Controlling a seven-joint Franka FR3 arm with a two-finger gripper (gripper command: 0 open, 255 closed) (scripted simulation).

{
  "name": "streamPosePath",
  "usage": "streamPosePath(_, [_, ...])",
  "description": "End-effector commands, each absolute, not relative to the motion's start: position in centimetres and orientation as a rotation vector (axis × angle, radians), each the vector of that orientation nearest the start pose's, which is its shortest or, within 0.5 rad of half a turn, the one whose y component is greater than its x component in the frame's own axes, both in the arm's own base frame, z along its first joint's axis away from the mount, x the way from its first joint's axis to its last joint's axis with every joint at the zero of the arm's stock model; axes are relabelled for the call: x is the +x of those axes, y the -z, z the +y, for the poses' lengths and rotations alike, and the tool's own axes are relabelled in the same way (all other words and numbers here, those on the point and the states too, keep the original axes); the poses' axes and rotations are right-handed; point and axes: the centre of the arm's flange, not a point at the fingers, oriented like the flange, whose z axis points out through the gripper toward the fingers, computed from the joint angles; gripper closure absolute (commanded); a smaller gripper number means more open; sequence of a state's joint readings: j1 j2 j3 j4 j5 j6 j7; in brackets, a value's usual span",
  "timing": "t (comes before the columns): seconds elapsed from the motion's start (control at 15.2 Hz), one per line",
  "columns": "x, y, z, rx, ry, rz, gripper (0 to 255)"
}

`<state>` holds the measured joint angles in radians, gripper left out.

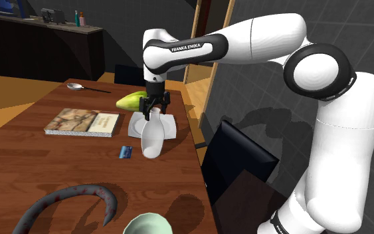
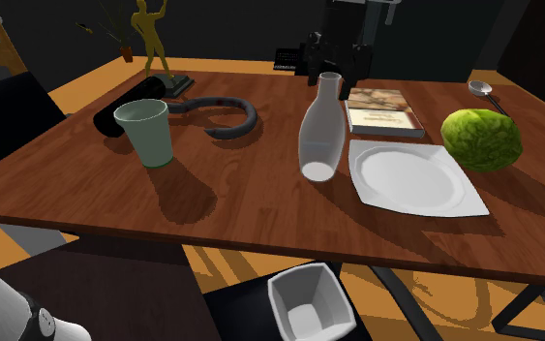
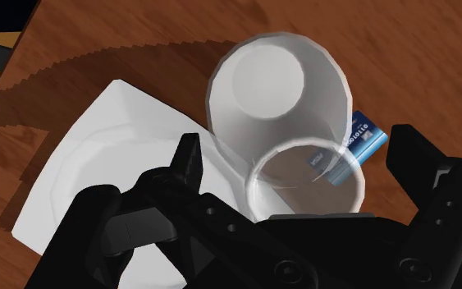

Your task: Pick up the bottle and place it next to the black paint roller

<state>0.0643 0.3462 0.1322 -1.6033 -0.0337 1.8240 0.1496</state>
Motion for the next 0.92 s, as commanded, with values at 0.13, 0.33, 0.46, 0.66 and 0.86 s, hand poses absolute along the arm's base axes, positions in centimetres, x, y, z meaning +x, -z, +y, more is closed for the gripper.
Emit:
streamPosePath(0.13, [63.6, -42.1, 11.5, -3.143, -0.193, -0.082, 255])
streamPosePath(0.33, [63.6, -42.1, 11.5, -3.143, -0.193, -0.082, 255])
streamPosePath(0.46, [63.6, -42.1, 11.5, -3.143, -0.193, -0.082, 255])
streamPosePath(0.66, [63.6, -42.7, 11.5, -3.143, -0.193, -0.082, 255])
streamPosePath(0.86, [63.6, -44.2, 11.5, -3.143, -0.193, -0.082, 255])
